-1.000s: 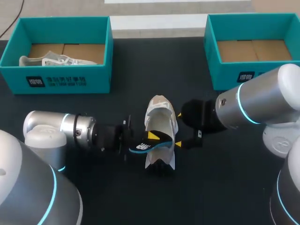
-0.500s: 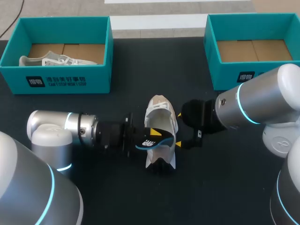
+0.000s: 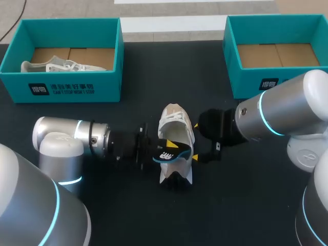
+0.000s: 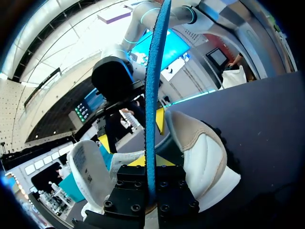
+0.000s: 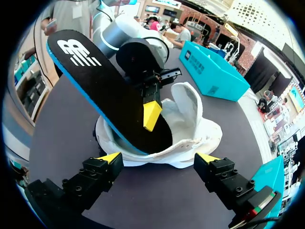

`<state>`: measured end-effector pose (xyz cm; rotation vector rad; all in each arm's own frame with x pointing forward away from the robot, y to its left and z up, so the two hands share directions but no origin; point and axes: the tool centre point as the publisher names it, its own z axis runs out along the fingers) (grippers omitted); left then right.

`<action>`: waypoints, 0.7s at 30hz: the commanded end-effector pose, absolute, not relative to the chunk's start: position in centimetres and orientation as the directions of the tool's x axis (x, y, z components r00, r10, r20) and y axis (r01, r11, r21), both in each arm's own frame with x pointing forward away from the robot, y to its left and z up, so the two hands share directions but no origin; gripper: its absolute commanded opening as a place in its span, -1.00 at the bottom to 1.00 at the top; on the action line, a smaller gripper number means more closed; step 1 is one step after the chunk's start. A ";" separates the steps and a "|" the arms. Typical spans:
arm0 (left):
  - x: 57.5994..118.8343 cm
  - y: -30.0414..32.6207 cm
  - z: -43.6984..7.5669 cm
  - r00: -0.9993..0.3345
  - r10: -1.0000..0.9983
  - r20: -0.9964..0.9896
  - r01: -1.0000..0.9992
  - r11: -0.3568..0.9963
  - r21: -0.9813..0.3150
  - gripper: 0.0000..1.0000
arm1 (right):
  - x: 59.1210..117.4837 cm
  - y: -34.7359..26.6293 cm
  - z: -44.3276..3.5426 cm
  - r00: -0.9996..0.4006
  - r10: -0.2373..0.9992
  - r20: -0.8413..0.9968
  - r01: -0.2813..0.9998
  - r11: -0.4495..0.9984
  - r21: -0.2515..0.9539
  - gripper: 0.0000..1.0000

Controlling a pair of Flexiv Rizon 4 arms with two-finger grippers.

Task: Take the shoe out of the shoebox, open the shoe tongue, remove and reinsert the insole, then place the shoe into the shoebox

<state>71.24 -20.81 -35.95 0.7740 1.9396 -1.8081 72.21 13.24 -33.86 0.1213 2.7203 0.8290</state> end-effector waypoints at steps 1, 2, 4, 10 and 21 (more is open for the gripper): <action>71.2 -20.7 -36.1 -0.767 0.147 -0.625 0.635 0.031 -0.772 -1.00 | 72.1 13.3 -33.9 -0.952 0.167 -0.256 -0.004 0.831 0.557 1.00; 71.1 -20.7 -35.9 -0.765 0.147 -0.627 0.637 0.032 -0.770 -1.00 | 72.1 13.3 -33.9 -0.952 0.167 -0.256 -0.004 0.831 0.557 1.00; 70.9 -20.5 -35.1 -0.759 0.144 -0.635 0.644 0.027 -0.764 -0.47 | 72.1 13.3 -33.9 -0.952 0.167 -0.256 -0.004 0.831 0.557 1.00; 70.7 -20.4 -33.9 -0.745 0.125 -0.656 0.663 0.026 -0.748 -0.35 | 72.1 13.3 -33.9 -0.952 0.167 -0.256 -0.004 0.831 0.557 1.00; 70.0 -20.3 -32.8 -0.738 0.122 -0.663 0.670 0.024 -0.742 -0.33 | 72.1 13.3 -33.9 -0.952 0.167 -0.256 -0.004 0.831 0.557 1.00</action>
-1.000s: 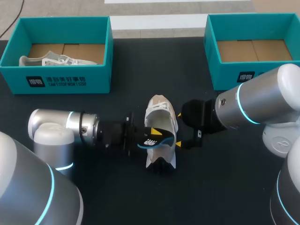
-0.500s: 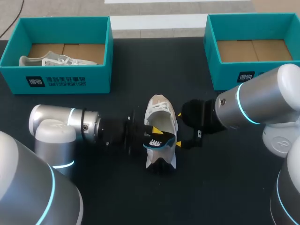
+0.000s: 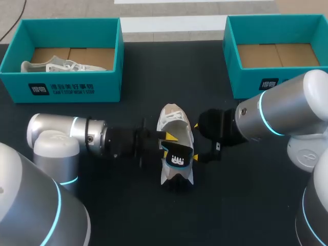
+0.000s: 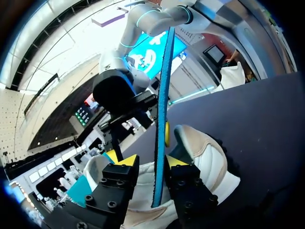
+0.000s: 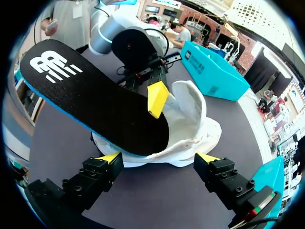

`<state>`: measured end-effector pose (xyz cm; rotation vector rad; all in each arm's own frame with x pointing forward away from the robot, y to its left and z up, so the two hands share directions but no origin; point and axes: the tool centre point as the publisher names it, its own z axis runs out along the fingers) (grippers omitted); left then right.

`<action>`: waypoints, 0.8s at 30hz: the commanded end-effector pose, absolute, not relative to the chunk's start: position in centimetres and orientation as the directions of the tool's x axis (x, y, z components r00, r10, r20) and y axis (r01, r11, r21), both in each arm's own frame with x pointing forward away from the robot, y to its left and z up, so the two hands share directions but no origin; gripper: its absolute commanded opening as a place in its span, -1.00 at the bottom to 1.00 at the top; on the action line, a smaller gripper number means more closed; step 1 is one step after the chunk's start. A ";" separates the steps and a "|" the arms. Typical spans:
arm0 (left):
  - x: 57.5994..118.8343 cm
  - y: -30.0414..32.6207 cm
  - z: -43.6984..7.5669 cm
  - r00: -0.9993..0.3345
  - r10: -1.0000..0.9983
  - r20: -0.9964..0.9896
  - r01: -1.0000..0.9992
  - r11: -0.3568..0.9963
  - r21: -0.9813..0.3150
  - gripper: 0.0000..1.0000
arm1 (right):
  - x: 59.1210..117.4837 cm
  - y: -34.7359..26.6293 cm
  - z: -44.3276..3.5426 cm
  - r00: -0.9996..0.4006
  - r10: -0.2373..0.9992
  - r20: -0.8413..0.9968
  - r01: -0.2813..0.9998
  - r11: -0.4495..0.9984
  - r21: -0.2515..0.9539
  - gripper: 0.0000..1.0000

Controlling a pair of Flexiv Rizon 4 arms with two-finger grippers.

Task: Take the shoe out of the shoebox, open the shoe tongue, remove and reinsert the insole, then place the shoe into the shoebox

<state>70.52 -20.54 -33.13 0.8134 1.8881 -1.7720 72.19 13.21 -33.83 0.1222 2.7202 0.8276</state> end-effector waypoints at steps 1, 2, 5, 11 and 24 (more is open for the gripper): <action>70.0 -20.2 -32.8 -0.738 0.121 -0.663 0.670 0.023 -0.742 -0.33 | 72.1 13.3 -33.9 -0.952 0.167 -0.256 -0.004 0.831 0.557 1.00; 69.9 -20.1 -32.6 -0.738 0.120 -0.664 0.670 0.022 -0.742 -0.33 | 72.1 13.3 -33.9 -0.952 0.167 -0.256 -0.004 0.831 0.557 1.00; 69.6 -19.9 -32.1 -0.736 0.118 -0.666 0.673 0.018 -0.740 -0.34 | 72.1 13.3 -33.9 -0.952 0.167 -0.256 -0.004 0.831 0.557 1.00; 68.6 -19.6 -30.9 -0.730 0.114 -0.674 0.680 0.010 -0.733 -0.36 | 72.1 13.3 -33.9 -0.952 0.167 -0.256 -0.004 0.831 0.557 1.00; 67.9 -19.8 -31.1 -0.731 0.132 -0.670 0.676 0.000 -0.737 -1.00 | 72.1 13.3 -33.9 -0.952 0.167 -0.256 -0.004 0.831 0.557 1.00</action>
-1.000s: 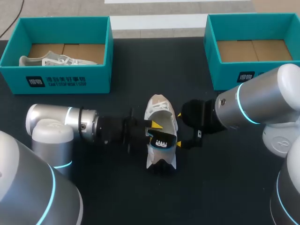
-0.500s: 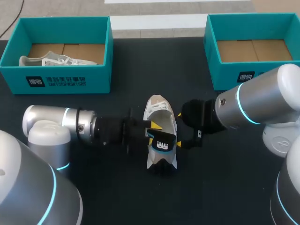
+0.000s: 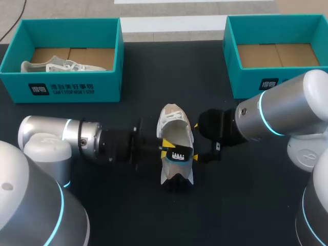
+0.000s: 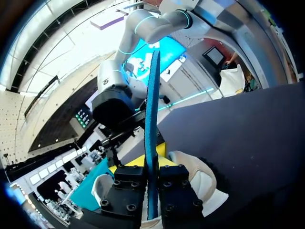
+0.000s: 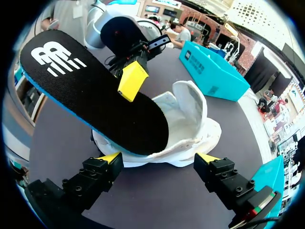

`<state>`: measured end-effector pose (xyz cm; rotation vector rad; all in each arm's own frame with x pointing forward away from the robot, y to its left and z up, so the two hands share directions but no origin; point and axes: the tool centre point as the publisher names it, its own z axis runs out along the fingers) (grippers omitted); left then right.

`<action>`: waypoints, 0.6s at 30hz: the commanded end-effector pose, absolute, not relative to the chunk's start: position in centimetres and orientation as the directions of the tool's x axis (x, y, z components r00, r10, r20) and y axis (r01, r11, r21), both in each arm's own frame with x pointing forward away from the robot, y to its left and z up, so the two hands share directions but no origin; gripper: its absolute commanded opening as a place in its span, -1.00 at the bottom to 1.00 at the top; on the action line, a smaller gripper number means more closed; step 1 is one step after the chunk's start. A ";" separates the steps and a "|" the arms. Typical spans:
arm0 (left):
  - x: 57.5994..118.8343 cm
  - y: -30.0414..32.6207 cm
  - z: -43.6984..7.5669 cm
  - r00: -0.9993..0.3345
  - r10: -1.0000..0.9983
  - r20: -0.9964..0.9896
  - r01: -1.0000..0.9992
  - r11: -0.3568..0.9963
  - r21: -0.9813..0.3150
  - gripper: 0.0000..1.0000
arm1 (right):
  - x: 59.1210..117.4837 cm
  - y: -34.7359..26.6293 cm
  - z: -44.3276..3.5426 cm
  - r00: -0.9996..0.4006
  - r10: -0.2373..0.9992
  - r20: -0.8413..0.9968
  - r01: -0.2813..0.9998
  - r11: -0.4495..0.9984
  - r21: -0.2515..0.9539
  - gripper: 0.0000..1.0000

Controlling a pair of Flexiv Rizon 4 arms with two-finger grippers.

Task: Take the shoe out of the shoebox, open the shoe tongue, remove and reinsert the insole, then place the shoe into the shoebox

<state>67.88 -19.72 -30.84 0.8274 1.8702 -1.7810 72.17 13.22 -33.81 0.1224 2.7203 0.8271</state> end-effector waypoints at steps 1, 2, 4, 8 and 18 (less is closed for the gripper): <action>67.9 -19.8 -31.2 -0.730 0.132 -0.670 0.677 0.002 -0.736 -1.00 | 72.1 13.3 -33.9 -0.952 0.167 -0.256 -0.004 0.831 0.557 1.00; 68.1 -19.7 -31.4 -0.731 0.131 -0.670 0.676 0.003 -0.737 -1.00 | 72.1 13.3 -33.9 -0.952 0.167 -0.256 -0.004 0.831 0.557 1.00; 68.3 -19.7 -31.7 -0.731 0.136 -0.668 0.675 0.010 -0.737 -1.00 | 72.1 13.3 -33.9 -0.952 0.167 -0.256 -0.004 0.831 0.557 1.00; 68.7 -19.8 -32.4 -0.729 0.149 -0.669 0.678 0.015 -0.735 -1.00 | 72.1 13.3 -33.9 -0.952 0.167 -0.256 -0.004 0.831 0.557 1.00; 70.3 -19.8 -34.2 -0.726 0.179 -0.665 0.682 0.054 -0.730 -1.00 | 72.1 13.3 -33.9 -0.952 0.167 -0.256 -0.004 0.831 0.557 1.00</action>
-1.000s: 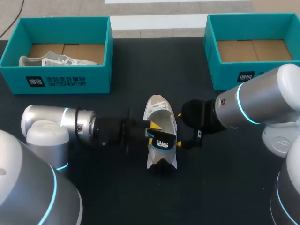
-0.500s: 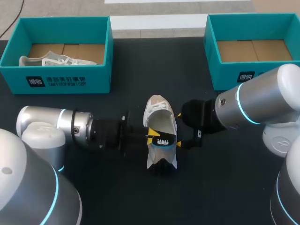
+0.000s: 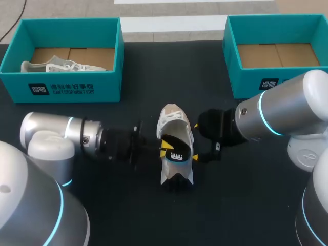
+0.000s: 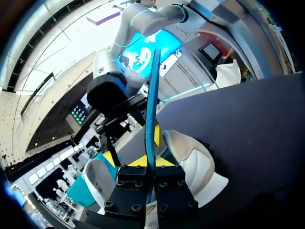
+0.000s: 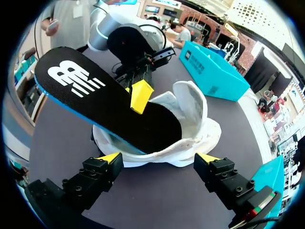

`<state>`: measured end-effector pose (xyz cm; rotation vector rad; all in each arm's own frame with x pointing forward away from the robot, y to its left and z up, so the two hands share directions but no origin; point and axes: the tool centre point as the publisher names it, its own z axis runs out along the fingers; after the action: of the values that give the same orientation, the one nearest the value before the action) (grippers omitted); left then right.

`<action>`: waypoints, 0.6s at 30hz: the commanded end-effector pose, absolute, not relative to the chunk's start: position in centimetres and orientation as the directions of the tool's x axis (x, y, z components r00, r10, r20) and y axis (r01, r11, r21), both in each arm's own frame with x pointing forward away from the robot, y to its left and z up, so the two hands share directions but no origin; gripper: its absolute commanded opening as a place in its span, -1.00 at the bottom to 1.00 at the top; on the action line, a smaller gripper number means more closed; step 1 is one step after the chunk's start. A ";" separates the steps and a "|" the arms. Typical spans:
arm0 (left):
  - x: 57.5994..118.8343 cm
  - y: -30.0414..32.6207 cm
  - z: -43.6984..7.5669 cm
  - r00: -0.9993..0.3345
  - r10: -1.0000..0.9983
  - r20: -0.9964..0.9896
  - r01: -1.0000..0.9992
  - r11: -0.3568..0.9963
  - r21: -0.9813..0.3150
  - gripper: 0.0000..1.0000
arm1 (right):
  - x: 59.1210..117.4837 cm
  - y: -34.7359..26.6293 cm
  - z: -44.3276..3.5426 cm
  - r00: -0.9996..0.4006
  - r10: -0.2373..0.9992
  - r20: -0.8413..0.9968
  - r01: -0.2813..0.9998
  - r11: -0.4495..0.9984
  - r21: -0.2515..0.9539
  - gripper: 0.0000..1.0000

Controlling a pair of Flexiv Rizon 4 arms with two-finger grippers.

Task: Take the shoe out of the shoebox, open the shoe tongue, remove and reinsert the insole, then place the shoe into the shoebox

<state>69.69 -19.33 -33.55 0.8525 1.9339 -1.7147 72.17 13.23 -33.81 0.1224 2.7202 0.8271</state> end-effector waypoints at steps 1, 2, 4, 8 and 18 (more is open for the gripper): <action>70.4 -19.8 -34.3 -0.725 0.182 -0.664 0.683 0.066 -0.727 -1.00 | 72.1 13.3 -33.9 -0.952 0.167 -0.256 -0.004 0.831 0.557 1.00; 70.5 -19.8 -34.5 -0.726 0.182 -0.663 0.682 0.066 -0.729 -1.00 | 72.1 13.3 -33.9 -0.952 0.167 -0.256 -0.004 0.831 0.557 1.00; 70.7 -19.7 -35.0 -0.733 0.179 -0.656 0.676 0.080 -0.733 -1.00 | 72.1 13.3 -33.9 -0.952 0.167 -0.256 -0.004 0.831 0.557 1.00; 70.6 -19.4 -34.9 -0.740 0.173 -0.649 0.668 0.086 -0.739 -0.98 | 72.1 13.3 -33.9 -0.952 0.167 -0.256 -0.004 0.831 0.557 1.00; 69.0 -19.4 -32.4 -0.705 0.156 -0.692 0.704 0.036 -0.709 -0.53 | 72.1 13.3 -33.9 -0.952 0.167 -0.256 -0.004 0.831 0.557 1.00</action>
<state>69.55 -19.84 -32.87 0.8746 1.8953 -1.7202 72.17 13.24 -33.82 0.1224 2.7202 0.8271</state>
